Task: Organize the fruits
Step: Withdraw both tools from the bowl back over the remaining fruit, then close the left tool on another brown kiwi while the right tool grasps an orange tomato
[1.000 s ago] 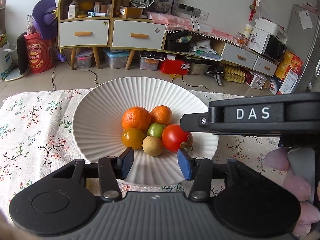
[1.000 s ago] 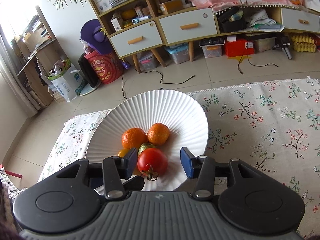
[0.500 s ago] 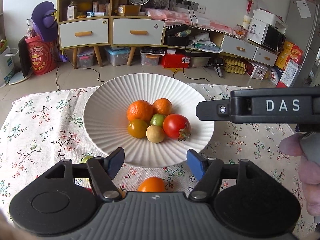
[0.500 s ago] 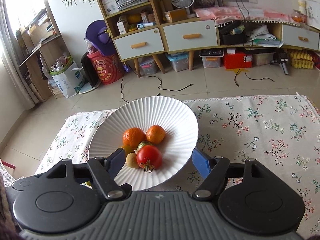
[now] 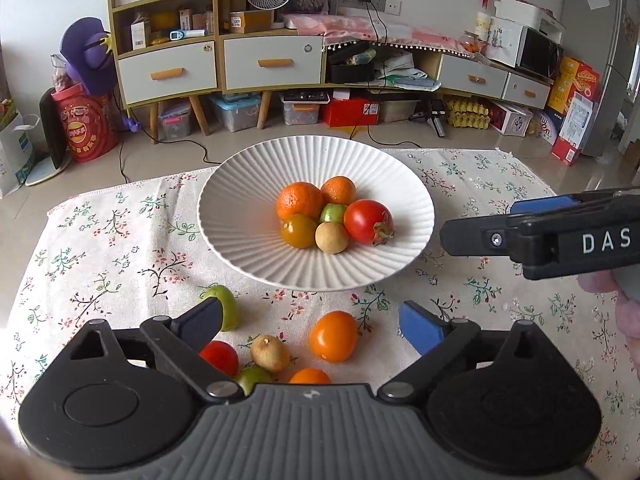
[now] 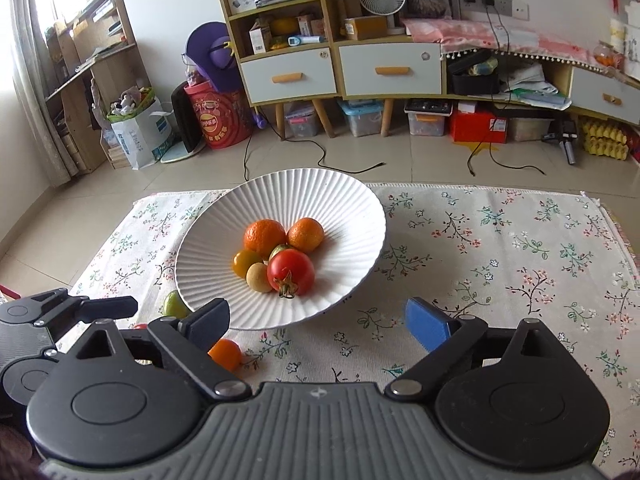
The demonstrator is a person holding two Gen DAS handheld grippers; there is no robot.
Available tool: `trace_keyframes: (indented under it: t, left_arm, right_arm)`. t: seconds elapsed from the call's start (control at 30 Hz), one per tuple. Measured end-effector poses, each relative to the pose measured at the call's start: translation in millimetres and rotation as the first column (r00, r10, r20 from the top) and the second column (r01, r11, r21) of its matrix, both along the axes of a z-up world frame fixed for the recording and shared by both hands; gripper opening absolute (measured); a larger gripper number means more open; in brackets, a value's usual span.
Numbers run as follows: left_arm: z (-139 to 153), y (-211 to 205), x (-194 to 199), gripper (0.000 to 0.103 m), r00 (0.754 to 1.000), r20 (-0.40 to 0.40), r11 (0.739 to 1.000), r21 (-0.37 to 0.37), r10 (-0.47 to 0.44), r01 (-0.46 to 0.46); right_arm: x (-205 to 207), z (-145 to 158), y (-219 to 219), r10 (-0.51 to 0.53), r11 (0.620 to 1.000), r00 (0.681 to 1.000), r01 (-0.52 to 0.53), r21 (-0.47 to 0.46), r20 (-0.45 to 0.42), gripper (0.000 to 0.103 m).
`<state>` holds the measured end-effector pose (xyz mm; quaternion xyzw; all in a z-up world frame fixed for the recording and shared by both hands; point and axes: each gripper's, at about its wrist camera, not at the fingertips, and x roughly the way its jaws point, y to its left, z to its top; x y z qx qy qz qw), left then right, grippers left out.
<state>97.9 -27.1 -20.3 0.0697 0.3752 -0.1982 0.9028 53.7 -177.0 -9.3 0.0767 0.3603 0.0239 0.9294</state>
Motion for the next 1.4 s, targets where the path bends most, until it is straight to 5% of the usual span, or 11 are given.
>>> trace_keyframes:
  t: [0.7,1.17,1.4]
  left_arm:
    - [-18.2,54.2,-27.2,0.095,0.998,-0.049,0.996,0.084,0.036,-0.032]
    - [-36.3,77.1,-40.2,0.095,0.992,-0.129,0.992,0.129,0.006,0.011]
    - [-38.0,83.3,-43.1,0.075,0.987,-0.159,0.992,0.118,-0.020,0.039]
  right_arm:
    - [-26.1,-25.4,36.1,0.127,0.984,0.989,-0.135,-0.116,-0.075,0.101]
    - [-29.6,-41.7,77.1,0.238,0.940,0.963,-0.262,-0.221,-0.128,0.101]
    - [-27.0,-48.2,94.0,0.275,0.924,0.948,-0.307,-0.229,-0.161,0.096]
